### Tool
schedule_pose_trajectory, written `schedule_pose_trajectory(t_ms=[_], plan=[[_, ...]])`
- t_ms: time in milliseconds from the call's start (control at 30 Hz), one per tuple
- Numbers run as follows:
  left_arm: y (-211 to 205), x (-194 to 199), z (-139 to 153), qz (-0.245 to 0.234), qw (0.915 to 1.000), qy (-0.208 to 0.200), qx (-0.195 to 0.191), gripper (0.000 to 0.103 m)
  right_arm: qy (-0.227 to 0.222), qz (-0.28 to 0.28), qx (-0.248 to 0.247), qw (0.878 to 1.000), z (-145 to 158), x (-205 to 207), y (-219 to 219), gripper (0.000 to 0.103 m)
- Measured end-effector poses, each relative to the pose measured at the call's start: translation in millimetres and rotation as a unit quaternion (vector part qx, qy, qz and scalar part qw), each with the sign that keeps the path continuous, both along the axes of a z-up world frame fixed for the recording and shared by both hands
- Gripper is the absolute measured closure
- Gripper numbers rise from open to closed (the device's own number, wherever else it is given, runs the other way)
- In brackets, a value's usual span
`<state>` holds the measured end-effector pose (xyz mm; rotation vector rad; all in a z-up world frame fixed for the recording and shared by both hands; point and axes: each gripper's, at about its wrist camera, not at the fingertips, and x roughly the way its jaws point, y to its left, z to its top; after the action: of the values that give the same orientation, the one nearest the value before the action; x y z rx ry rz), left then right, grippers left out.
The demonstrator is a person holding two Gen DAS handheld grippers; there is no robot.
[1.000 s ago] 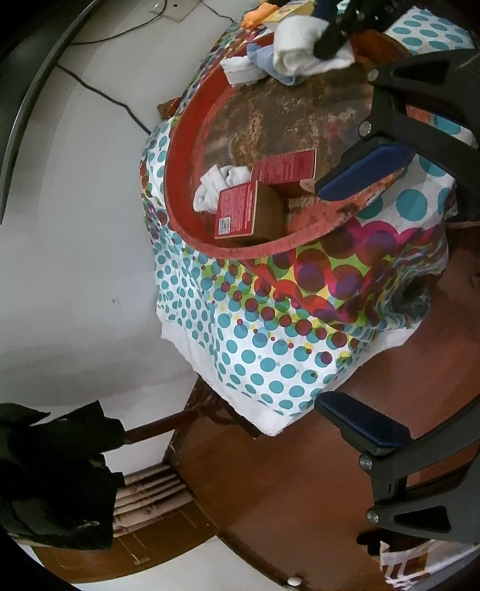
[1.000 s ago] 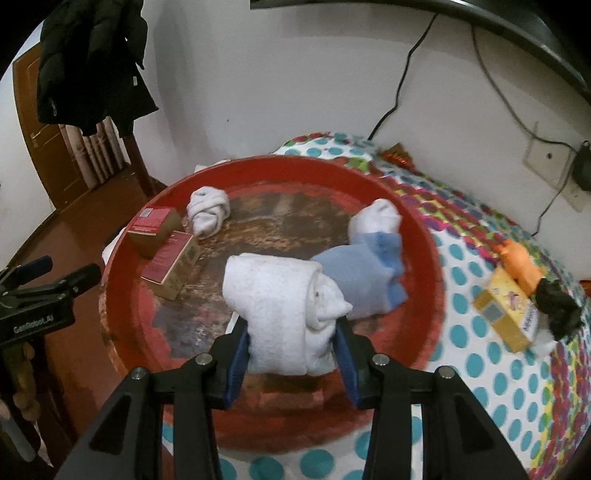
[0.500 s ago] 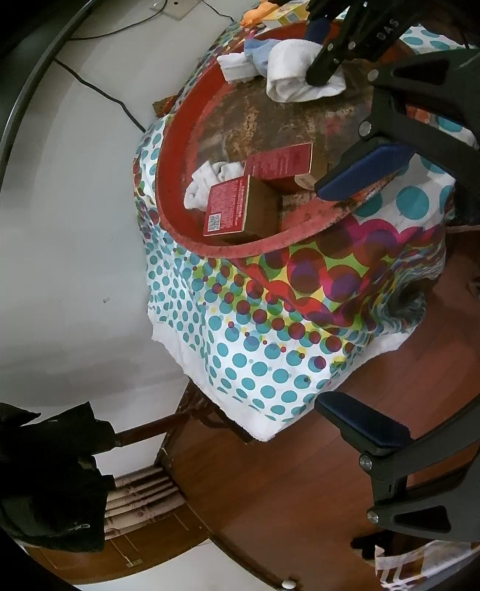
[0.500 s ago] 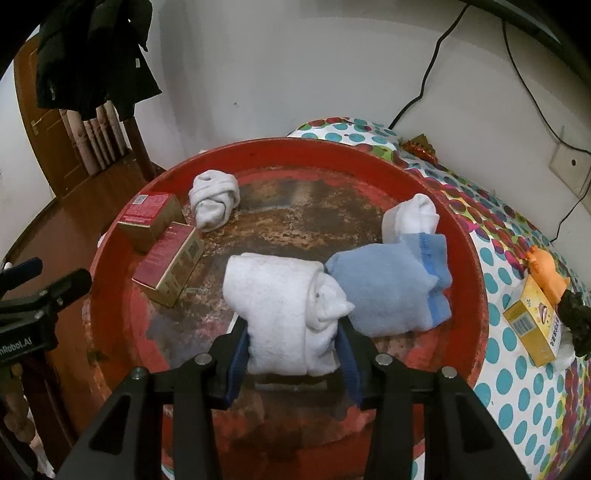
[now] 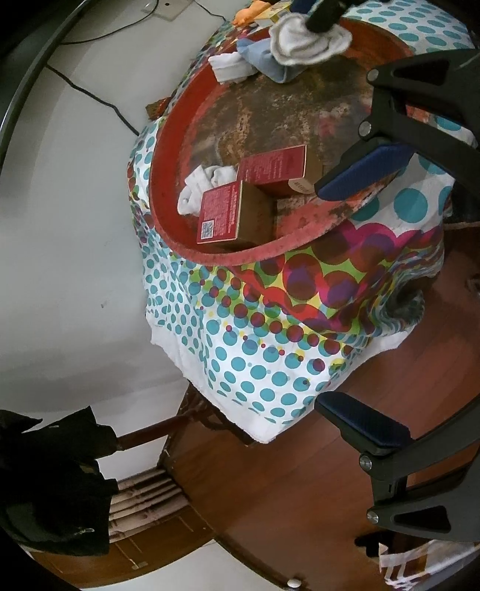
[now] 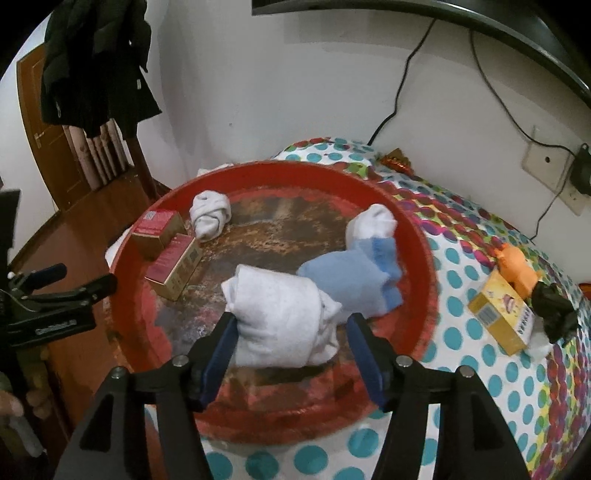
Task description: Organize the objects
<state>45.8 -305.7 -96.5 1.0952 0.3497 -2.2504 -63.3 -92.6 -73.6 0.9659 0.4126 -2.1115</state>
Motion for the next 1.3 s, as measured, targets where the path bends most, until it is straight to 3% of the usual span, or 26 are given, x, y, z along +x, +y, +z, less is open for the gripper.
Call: schedule_pose_trajectory(t_ms=[200,367,467,567,667,933,1200,1300], plan=[[1,2,4,0.002,0.9999,0.005,-0.010,0.000,-0.002,0.014,0.002,1.000,8,-1,6,0.037],[-1,5,8,0.005,0.9998,0.019,-0.003,0.000,-0.002,0.008,-0.031,0.999,21,-7,11,0.036],[-3,4,6,0.006,0.9998,0.020,0.002,0.000,-0.003,0.009,-0.020,1.000,28,-12,12,0.036],[-2,4,7,0.005,0.9998,0.017,-0.003,0.000,0.019,-0.025,-0.023,0.999,38,-24,26,0.035],[-1,4,8,0.004,0.9998,0.021,-0.005,0.000,0.038,-0.077,-0.004,0.996,41,-49,49,0.035],[3,1,6,-0.002,0.9998,0.017,-0.006,0.000,0.030,-0.205,0.047,0.977,34,-143,132,0.035],[4,1,5,-0.005,0.9998,0.017,-0.005,0.000,-0.044,-0.236,0.089,0.967,0,-210,170,0.035],[5,0,4,-0.006,0.9999,0.014,-0.008,0.000,-0.046,-0.227,0.103,0.967,-9,-216,173,0.035]])
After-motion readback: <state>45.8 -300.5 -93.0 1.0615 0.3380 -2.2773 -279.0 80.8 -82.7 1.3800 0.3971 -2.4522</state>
